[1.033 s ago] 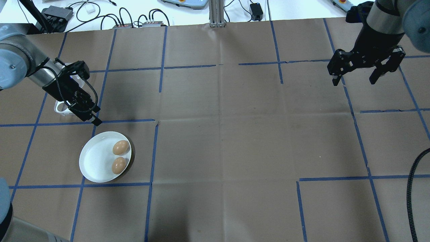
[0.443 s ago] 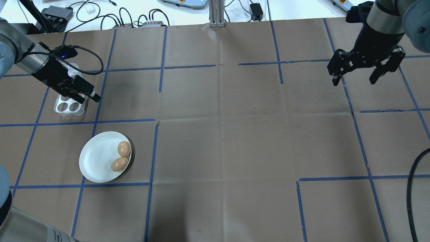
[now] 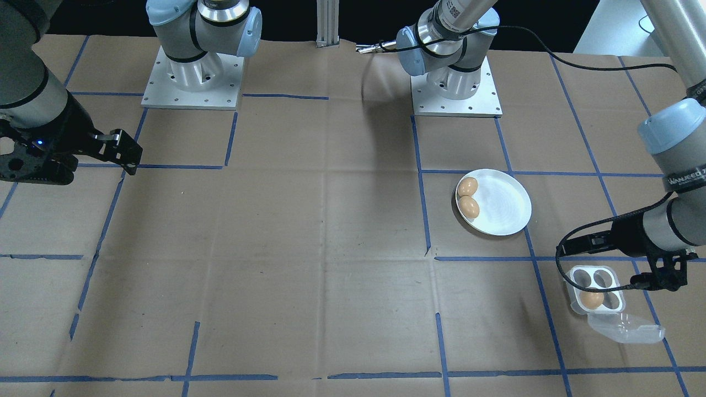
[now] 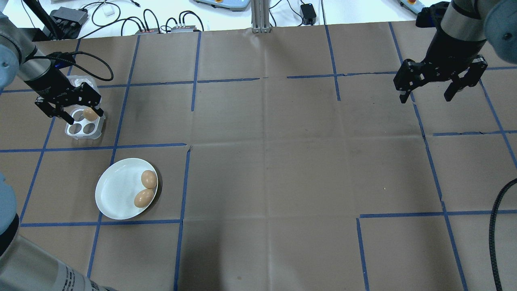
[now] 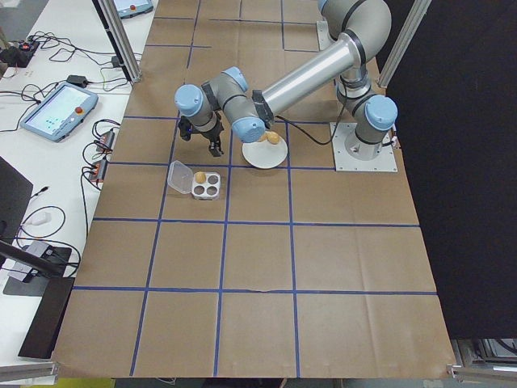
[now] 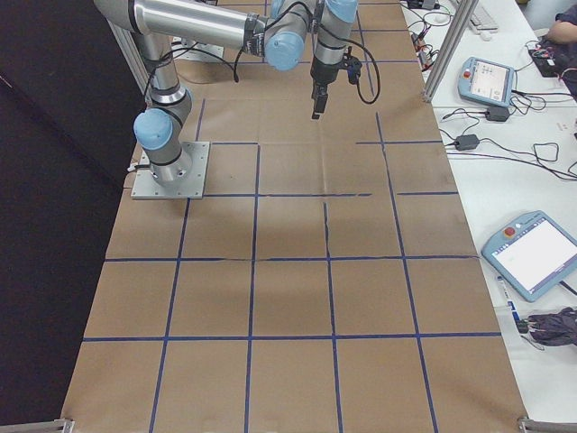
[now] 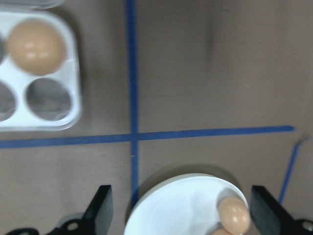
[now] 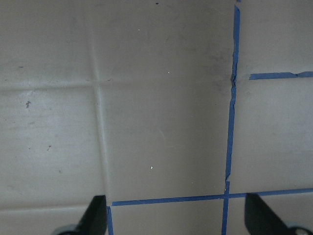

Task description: Place egg on plate

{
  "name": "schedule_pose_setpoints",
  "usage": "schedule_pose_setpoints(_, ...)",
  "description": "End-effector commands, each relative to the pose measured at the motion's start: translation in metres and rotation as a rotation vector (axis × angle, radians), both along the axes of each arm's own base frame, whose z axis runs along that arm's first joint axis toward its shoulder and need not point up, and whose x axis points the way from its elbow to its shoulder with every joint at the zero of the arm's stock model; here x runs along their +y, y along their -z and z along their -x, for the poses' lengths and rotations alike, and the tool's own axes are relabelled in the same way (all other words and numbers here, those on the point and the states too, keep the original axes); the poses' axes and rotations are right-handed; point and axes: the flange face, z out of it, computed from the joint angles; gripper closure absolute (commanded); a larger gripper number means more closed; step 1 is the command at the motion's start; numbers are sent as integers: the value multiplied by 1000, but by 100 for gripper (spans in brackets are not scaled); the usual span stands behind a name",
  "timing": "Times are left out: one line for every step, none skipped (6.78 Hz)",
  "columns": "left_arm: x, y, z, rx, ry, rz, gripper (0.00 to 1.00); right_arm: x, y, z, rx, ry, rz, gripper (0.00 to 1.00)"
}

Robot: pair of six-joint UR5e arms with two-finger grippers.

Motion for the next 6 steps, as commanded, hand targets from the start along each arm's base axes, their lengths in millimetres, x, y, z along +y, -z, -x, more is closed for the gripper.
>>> schedule_pose_setpoints(-34,15,-21,-81,-39,70,3,0,0,0,0,0,0,0)
schedule_pose_setpoints(-48,22,-28,-103,-10,121,3,0,0,0,0,0,0,0)
schedule_pose_setpoints(-52,31,-30,-96,63,129,6,0,0,0,0,0,0,0)
schedule_pose_setpoints(-51,40,-29,-82,92,119,9,0,0,0,0,0,0,0)
schedule_pose_setpoints(-48,47,-27,-71,94,102,10,0,0,0,0,0,0,0)
schedule_pose_setpoints(-47,50,-28,-72,98,93,12,0,0,0,0,0,0,0)
